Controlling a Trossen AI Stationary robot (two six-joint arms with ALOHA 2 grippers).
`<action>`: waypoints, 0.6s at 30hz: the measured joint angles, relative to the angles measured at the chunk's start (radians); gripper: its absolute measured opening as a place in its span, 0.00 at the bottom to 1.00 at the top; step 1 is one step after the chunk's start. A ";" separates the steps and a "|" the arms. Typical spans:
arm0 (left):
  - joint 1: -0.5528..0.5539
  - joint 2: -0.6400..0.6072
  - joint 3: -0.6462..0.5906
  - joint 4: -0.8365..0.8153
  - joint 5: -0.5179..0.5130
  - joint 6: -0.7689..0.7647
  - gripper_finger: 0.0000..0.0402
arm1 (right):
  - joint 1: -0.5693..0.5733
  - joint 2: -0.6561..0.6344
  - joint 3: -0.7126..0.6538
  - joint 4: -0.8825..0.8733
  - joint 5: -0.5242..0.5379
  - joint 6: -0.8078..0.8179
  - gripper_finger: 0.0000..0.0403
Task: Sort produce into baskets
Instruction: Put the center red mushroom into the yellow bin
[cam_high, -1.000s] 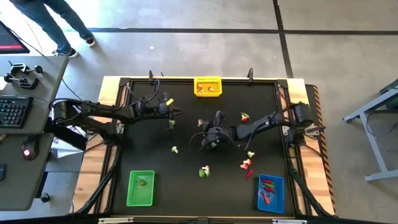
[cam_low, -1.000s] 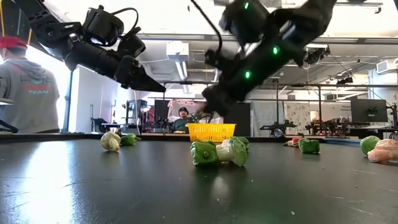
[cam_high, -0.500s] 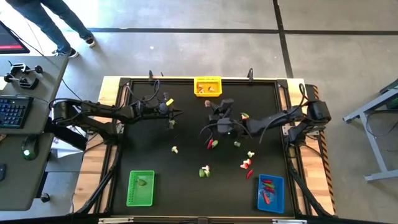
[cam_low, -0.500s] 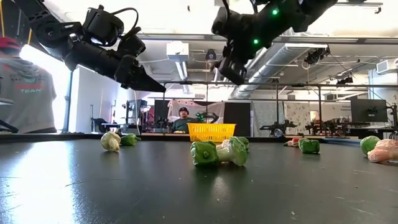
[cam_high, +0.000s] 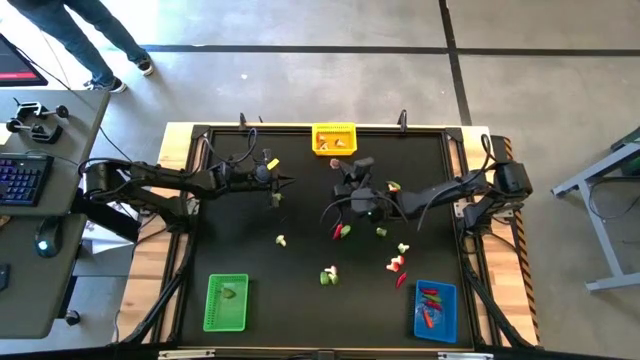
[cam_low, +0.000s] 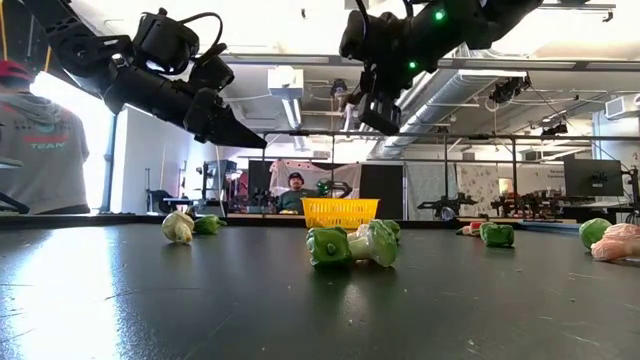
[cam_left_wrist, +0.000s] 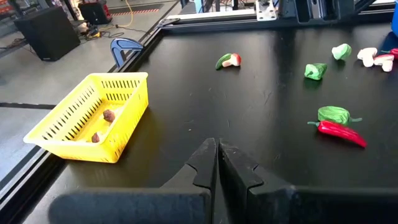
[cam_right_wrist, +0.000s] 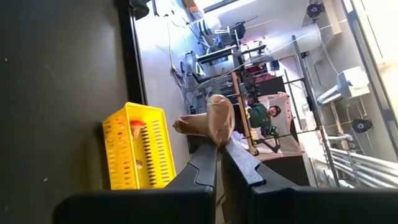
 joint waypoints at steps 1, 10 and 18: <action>0.000 0.000 0.000 0.000 0.000 0.000 0.01 | -0.001 0.000 0.000 -0.001 -0.001 -0.003 0.00; 0.000 0.000 0.000 0.000 0.000 0.002 0.01 | -0.065 0.000 0.000 0.026 -0.090 -0.030 0.00; 0.000 0.000 0.000 -0.001 0.000 -0.002 0.01 | -0.220 0.000 0.000 0.070 -0.282 -0.049 0.00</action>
